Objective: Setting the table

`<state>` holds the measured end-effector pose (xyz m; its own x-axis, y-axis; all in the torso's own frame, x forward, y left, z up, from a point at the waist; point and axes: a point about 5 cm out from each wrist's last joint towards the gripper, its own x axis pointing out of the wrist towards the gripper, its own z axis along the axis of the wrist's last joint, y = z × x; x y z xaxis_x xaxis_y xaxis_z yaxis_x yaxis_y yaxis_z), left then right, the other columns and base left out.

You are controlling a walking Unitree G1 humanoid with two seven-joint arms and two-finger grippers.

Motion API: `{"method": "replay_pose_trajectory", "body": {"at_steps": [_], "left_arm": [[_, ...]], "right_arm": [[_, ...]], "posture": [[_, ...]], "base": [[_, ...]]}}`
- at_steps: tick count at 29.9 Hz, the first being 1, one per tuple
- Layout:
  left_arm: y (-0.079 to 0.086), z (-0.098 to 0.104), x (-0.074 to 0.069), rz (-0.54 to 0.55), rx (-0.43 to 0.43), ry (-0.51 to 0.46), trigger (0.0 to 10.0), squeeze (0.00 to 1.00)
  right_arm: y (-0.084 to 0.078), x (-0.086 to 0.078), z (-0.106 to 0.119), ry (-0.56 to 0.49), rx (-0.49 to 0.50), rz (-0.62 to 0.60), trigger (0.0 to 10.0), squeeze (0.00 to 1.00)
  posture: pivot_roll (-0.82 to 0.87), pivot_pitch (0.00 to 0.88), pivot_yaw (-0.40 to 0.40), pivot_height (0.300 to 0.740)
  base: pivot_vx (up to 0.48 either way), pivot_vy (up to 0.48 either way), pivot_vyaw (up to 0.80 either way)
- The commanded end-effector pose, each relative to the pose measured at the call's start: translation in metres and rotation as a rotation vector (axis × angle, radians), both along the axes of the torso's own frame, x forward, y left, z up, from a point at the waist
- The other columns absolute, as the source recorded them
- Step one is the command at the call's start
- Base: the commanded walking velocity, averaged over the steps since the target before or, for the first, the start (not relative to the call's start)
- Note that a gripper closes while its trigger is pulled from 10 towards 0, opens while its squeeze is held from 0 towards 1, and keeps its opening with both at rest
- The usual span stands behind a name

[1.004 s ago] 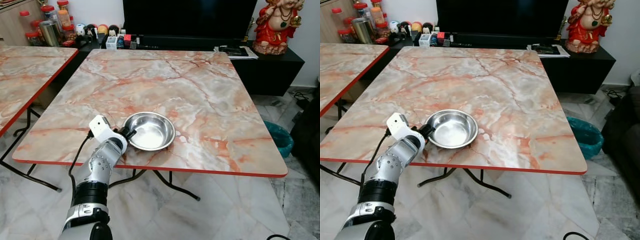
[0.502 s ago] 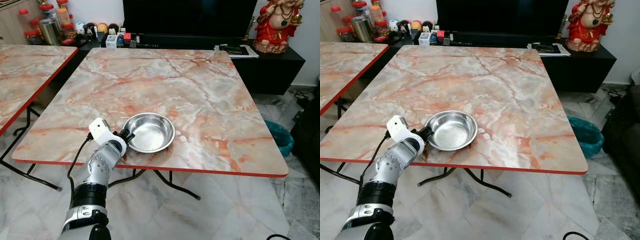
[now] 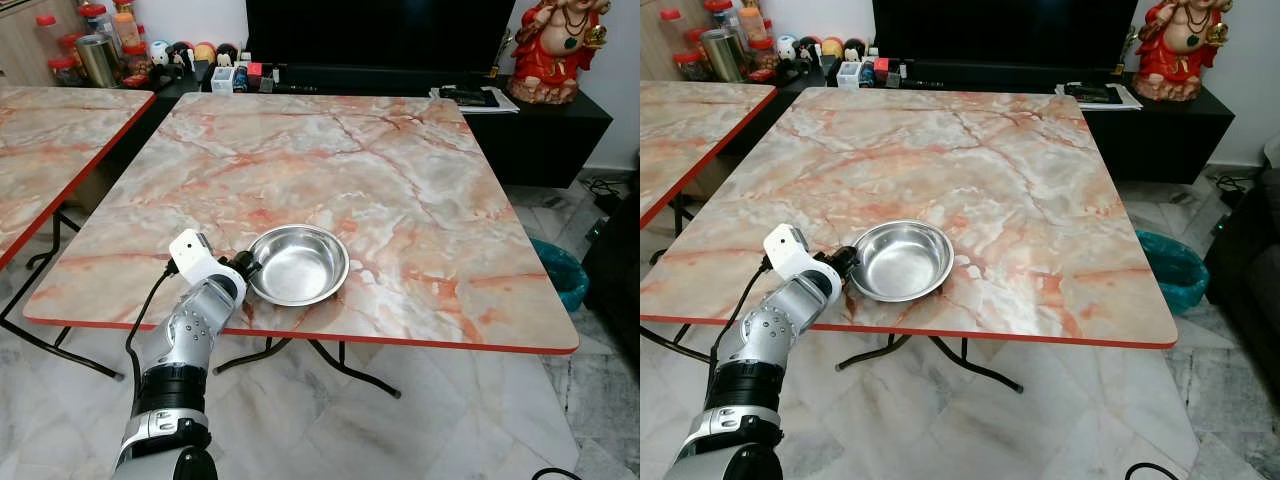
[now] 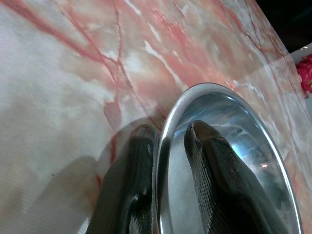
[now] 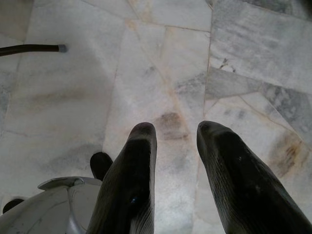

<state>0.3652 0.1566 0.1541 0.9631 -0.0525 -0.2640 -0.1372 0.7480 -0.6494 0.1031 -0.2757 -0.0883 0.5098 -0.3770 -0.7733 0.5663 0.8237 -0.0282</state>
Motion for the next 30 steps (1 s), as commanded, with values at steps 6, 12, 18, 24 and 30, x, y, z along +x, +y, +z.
{"method": "replay_pose_trajectory", "body": {"at_steps": [6,12,18,24,30], "left_arm": [[0.007,0.013,-0.001,0.009,0.024,-0.026,10.0,0.00],[0.036,0.035,0.001,0.099,0.153,-0.116,10.0,0.00],[0.072,0.063,-0.005,0.246,0.371,-0.306,10.0,0.00],[0.082,0.064,-0.015,0.245,0.626,-0.377,10.0,0.00],[0.107,0.051,-0.042,0.347,0.881,-0.396,10.0,0.00]], "right_arm": [[-0.002,-0.002,0.000,0.007,-0.002,-0.002,10.0,0.00],[-0.002,-0.001,0.000,0.005,0.000,-0.003,10.0,0.00],[-0.001,0.000,0.001,-0.007,0.000,-0.006,10.0,0.00],[-0.002,0.000,0.001,-0.013,-0.003,-0.008,10.0,0.00],[-0.002,0.000,0.001,-0.021,-0.006,-0.013,10.0,0.00]], "posture": [[0.06,0.091,-0.026,0.740],[0.06,0.087,-0.027,0.740],[0.06,0.087,-0.027,0.740],[0.06,0.087,-0.027,0.740],[0.07,0.088,-0.025,0.740]], "base": [[0.000,0.000,0.00],[0.000,0.000,0.00],[0.000,0.000,0.00],[0.000,0.000,0.00],[0.000,0.000,0.00]]}}
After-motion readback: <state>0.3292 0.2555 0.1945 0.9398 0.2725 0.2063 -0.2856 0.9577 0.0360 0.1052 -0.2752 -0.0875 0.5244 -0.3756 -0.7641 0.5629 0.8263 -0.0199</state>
